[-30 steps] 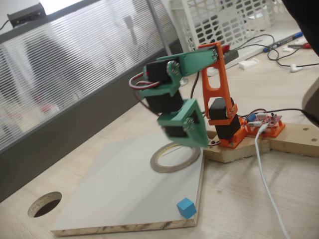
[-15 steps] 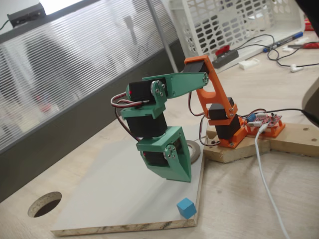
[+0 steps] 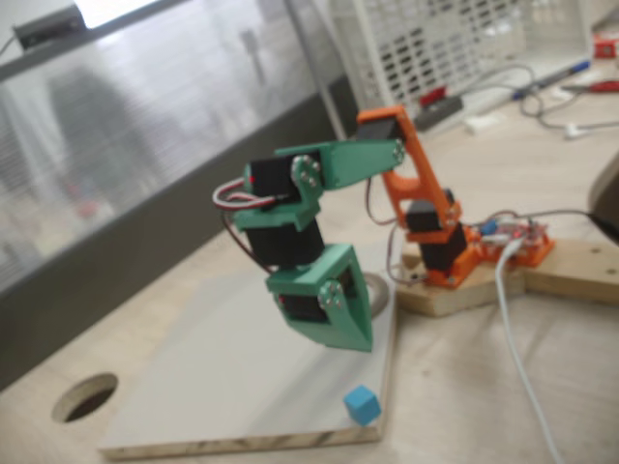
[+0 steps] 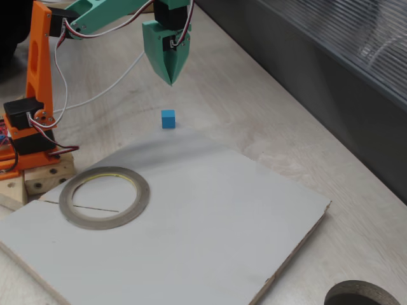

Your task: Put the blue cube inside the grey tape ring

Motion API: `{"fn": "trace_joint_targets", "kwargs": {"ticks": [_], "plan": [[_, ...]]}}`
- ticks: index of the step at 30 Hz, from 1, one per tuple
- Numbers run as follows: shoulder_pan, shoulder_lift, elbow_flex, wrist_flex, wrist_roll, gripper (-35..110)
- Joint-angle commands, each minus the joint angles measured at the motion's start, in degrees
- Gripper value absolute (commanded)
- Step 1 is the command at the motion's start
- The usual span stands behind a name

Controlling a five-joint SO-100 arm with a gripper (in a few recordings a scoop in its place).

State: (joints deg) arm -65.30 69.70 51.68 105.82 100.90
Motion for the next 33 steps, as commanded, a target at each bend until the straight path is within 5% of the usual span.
{"fn": "trace_joint_targets", "kwargs": {"ticks": [1,28,33], "plan": [[-0.9,1.1,-0.6,0.4,0.7,-1],[-0.8,1.0,3.3,3.6,0.6,-1],[-0.8,1.1,3.9,3.2,0.7,9]]}}
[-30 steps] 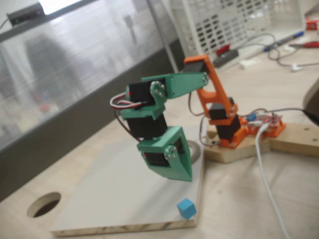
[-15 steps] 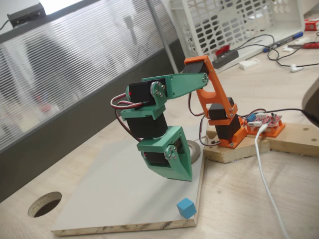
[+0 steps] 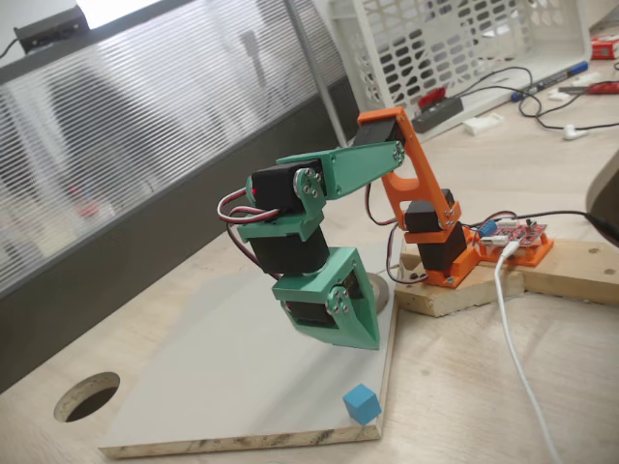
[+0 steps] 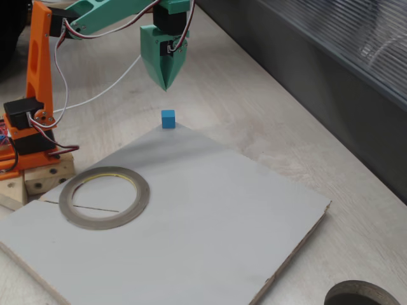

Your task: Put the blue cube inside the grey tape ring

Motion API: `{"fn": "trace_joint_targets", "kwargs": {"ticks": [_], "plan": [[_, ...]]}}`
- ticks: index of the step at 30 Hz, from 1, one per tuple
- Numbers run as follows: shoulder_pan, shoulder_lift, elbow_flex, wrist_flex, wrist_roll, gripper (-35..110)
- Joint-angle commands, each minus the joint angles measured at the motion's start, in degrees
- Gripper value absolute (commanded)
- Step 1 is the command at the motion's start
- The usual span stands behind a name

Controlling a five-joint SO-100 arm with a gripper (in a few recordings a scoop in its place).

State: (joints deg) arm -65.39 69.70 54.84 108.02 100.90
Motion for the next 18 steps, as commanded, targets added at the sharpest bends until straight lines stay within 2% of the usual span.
{"fn": "trace_joint_targets", "kwargs": {"ticks": [1,2,3,4,12,15,18], "plan": [[-0.7,1.1,0.7,1.1,0.7,13],[-0.7,1.1,0.7,1.5,0.7,18],[-0.7,1.1,0.7,1.7,0.7,31],[-0.7,1.1,0.7,1.7,0.7,33],[-0.7,1.1,1.2,7.7,0.7,85],[-0.7,1.1,1.3,7.6,0.7,96],[-0.7,1.1,0.8,7.5,0.7,97]]}}
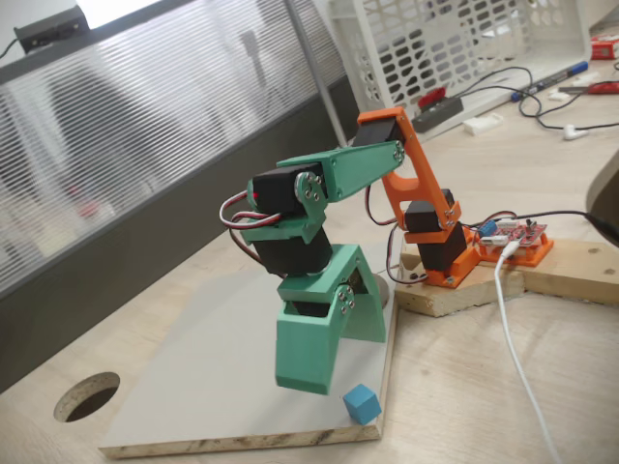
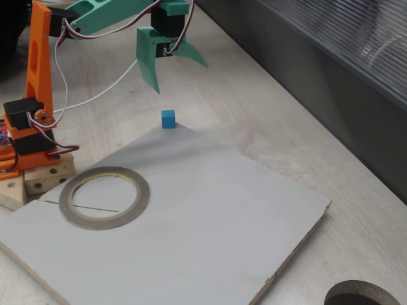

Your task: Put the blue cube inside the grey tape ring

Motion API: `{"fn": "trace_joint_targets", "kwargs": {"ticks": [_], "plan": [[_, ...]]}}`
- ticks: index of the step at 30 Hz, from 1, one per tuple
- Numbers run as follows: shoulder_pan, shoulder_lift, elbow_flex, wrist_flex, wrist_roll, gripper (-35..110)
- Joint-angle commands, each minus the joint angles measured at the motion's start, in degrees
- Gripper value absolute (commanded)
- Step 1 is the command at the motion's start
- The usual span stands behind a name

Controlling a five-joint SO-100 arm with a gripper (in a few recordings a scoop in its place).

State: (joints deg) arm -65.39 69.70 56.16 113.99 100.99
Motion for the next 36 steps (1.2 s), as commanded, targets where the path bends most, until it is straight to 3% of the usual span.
{"fn": "trace_joint_targets", "kwargs": {"ticks": [1,26,36], "plan": [[-0.7,1.1,-0.6,1.5,0.6,97],[-1.2,0.8,0.1,1.4,0.6,97],[-0.8,-7.1,0.0,1.4,0.6,97]]}}
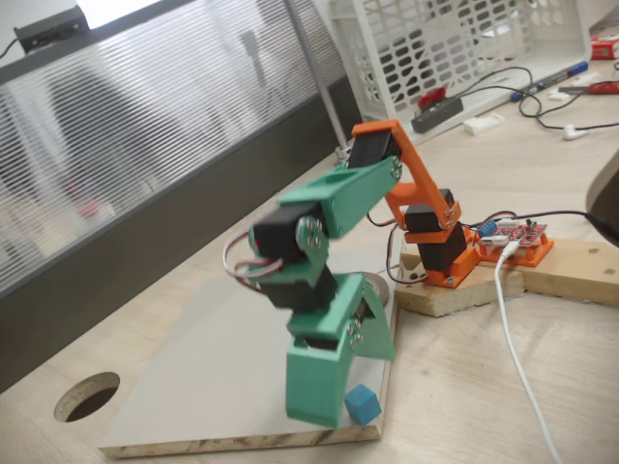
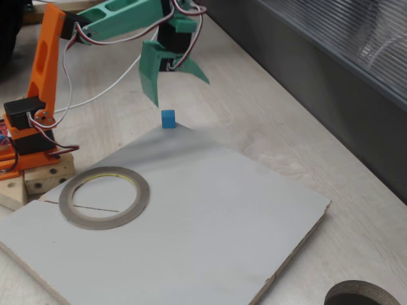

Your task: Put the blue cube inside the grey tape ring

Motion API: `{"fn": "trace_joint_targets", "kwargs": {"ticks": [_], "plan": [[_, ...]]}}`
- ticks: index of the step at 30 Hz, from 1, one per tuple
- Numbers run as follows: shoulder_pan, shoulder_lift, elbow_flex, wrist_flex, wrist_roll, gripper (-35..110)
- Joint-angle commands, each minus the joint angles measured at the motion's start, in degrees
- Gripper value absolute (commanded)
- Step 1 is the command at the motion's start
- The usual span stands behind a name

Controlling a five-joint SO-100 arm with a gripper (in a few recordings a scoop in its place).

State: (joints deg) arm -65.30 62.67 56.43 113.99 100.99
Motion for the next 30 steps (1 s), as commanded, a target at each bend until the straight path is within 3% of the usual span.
{"fn": "trace_joint_targets", "kwargs": {"ticks": [1,30], "plan": [[-0.9,-1.0,-0.3,1.4,0.6,97],[-1.0,-12.7,-1.0,1.3,0.5,97]]}}
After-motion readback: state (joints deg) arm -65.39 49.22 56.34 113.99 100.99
